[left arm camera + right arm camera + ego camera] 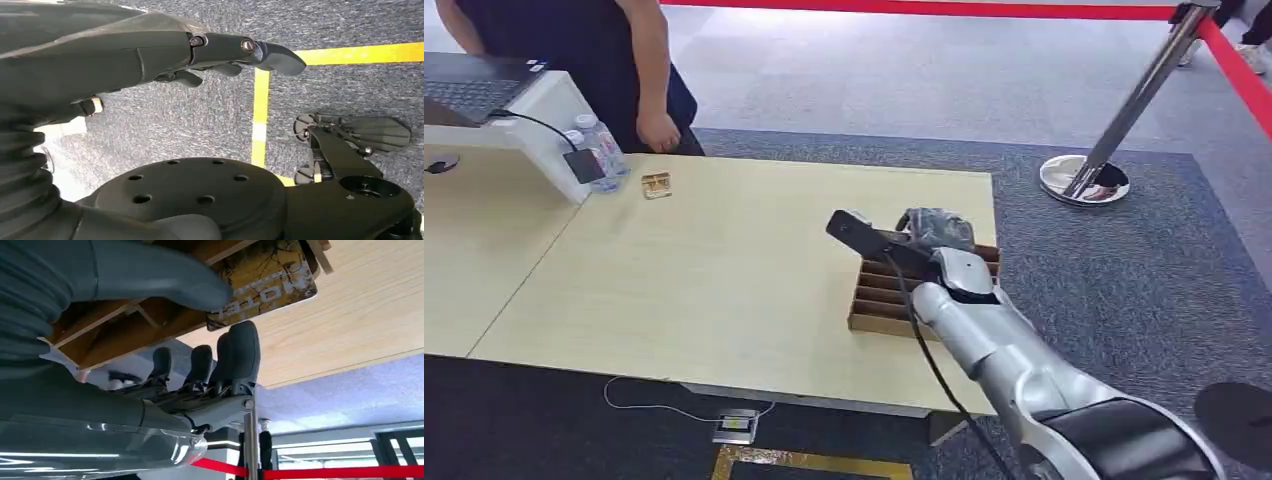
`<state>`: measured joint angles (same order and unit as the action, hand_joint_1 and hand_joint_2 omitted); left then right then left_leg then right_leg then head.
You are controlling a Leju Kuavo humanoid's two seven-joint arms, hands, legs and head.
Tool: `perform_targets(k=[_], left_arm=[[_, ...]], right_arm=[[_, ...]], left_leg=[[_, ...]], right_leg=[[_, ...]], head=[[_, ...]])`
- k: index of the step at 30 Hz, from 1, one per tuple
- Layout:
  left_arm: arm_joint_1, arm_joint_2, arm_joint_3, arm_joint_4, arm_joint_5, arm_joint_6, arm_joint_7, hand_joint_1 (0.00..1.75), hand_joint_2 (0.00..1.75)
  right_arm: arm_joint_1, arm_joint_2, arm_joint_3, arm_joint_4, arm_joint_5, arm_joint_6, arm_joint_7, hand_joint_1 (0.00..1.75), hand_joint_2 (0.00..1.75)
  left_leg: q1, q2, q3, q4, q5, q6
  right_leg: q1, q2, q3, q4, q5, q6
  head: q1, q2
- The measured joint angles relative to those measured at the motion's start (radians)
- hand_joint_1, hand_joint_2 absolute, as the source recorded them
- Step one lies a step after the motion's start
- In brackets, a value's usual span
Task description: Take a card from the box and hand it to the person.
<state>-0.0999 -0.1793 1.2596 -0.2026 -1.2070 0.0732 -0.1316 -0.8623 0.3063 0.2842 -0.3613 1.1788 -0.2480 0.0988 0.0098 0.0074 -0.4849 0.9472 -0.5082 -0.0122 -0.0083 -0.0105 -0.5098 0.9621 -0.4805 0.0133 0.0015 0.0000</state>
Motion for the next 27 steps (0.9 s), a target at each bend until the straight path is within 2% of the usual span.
perform_targets(k=[16, 19, 20, 21, 22, 23, 24, 26, 27], left_arm=[[0.000, 0.000, -0.001, 0.000, -0.004, 0.000, 0.003, 0.00, 1.75], [-0.001, 0.000, -0.001, 0.000, -0.005, 0.000, 0.003, 0.00, 1.75], [-0.001, 0.000, -0.001, 0.000, -0.005, 0.000, 0.003, 0.00, 1.75], [-0.001, 0.000, -0.001, 0.000, -0.005, 0.000, 0.003, 0.00, 1.75], [-0.001, 0.000, -0.001, 0.000, -0.005, 0.000, 0.003, 0.00, 1.75], [-0.001, 0.000, -0.001, 0.000, -0.005, 0.000, 0.003, 0.00, 1.75], [-0.001, 0.000, -0.001, 0.000, -0.005, 0.000, 0.003, 0.00, 1.75], [-0.001, 0.000, -0.001, 0.000, -0.005, 0.000, 0.003, 0.00, 1.75], [-0.001, 0.000, -0.001, 0.000, -0.005, 0.000, 0.003, 0.00, 1.75]], right_arm=[[0.000, -0.007, -0.008, 0.005, -0.002, 0.005, 0.000, 0.99, 1.75], [0.000, -0.007, -0.008, 0.008, -0.005, 0.006, 0.000, 1.12, 1.75], [0.000, -0.007, -0.008, 0.008, -0.006, 0.006, 0.000, 1.27, 1.75], [0.000, -0.007, -0.008, 0.008, -0.006, 0.006, 0.000, 1.34, 1.75], [0.000, -0.007, -0.008, 0.008, -0.006, 0.007, 0.000, 1.34, 1.75], [0.000, -0.007, -0.009, 0.008, -0.006, 0.008, 0.000, 1.54, 1.75], [0.000, -0.007, -0.010, 0.008, -0.008, 0.011, -0.001, 1.64, 1.75], [0.000, -0.007, -0.013, 0.008, -0.011, 0.012, -0.004, 1.64, 1.75], [0.000, -0.007, -0.016, 0.008, -0.012, 0.012, -0.005, 1.75, 1.75]], left_leg=[[0.000, 0.000, 0.000, 0.000, 0.000, 0.000], [0.000, 0.000, 0.000, 0.000, 0.000, 0.000], [0.000, 0.000, 0.000, 0.000, 0.000, 0.000], [0.000, 0.000, 0.000, 0.000, 0.000, 0.000], [0.000, 0.000, 0.000, 0.000, 0.000, 0.000], [0.000, 0.000, 0.000, 0.000, 0.000, 0.000], [0.000, 0.000, 0.000, 0.000, 0.000, 0.000], [0.000, 0.000, 0.000, 0.000, 0.000, 0.000], [0.000, 0.000, 0.000, 0.000, 0.000, 0.000]], right_leg=[[0.000, 0.000, 0.000, 0.000, 0.000, 0.000], [0.000, 0.000, 0.000, 0.000, 0.000, 0.000], [0.000, 0.000, 0.000, 0.000, 0.000, 0.000], [0.000, 0.000, 0.000, 0.000, 0.000, 0.000], [0.000, 0.000, 0.000, 0.000, 0.000, 0.000], [0.000, 0.000, 0.000, 0.000, 0.000, 0.000], [0.000, 0.000, 0.000, 0.000, 0.000, 0.000], [0.000, 0.000, 0.000, 0.000, 0.000, 0.000], [0.000, 0.000, 0.000, 0.000, 0.000, 0.000]], head=[[0.000, 0.000], [0.000, 0.000], [0.000, 0.000], [0.000, 0.000], [0.000, 0.000], [0.000, 0.000], [0.000, 0.000], [0.000, 0.000], [0.000, 0.000]])
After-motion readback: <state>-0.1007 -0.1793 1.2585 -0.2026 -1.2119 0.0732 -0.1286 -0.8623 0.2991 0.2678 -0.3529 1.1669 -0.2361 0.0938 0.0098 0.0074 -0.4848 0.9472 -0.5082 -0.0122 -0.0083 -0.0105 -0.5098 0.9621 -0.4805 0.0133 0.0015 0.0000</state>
